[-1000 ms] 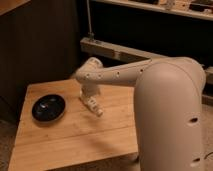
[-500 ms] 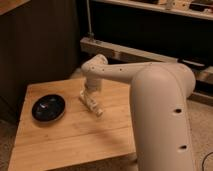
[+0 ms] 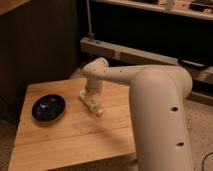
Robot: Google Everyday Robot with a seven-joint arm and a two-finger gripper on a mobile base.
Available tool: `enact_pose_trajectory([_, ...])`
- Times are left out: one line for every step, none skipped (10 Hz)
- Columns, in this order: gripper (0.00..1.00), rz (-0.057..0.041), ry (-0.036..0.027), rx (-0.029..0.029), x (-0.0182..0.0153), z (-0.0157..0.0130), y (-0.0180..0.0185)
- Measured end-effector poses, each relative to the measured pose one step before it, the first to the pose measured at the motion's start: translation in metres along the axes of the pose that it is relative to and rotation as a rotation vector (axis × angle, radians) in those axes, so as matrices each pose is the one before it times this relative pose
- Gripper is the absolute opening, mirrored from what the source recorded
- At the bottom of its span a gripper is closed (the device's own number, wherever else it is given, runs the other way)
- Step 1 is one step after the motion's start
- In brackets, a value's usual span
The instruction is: Place the bottle in the ceramic bowl
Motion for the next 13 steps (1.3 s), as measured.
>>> enact_pose_trajectory([0.65,0.00405,0.00685,-0.00137,0.00358,0.00569,0.00298])
enact_pose_trajectory([0.65,0.00250,0.00629,-0.00029,0.00267,0.00543,0.00307])
enact_pose_trajectory([0.65,0.00479,0.00351,0.00204,0.00218,0.00304,-0.00028])
enact_pose_trajectory([0.65,0.00283,0.00230,0.00284,0.00143,0.00192,-0.00080])
enact_pose_trajectory([0.65,0.00327,0.00322,0.00222,0.00127,0.00300,0.00116])
enact_pose_trajectory([0.65,-0.00066,0.00457,0.01079,0.00098,0.00361,0.00161])
enact_pose_trajectory([0.65,-0.00157,0.00229,0.00750,-0.00027,0.00279,0.00240])
enact_pose_trajectory([0.65,0.00150,0.00409,0.00304,0.00061,0.00285,0.00108])
enact_pose_trajectory([0.65,0.00262,0.00582,0.00809,0.00141,0.00392,-0.00154])
enact_pose_trajectory([0.65,0.00106,0.00432,0.00308,0.00056,0.00286,0.00046])
enact_pose_trajectory([0.65,-0.00089,0.00441,0.00431,-0.00078,0.00322,0.00171])
enact_pose_trajectory([0.65,0.00094,0.00414,0.00302,-0.00088,0.00278,0.00119])
enact_pose_trajectory([0.65,0.00485,0.01286,0.00544,0.00098,0.00360,-0.00132])
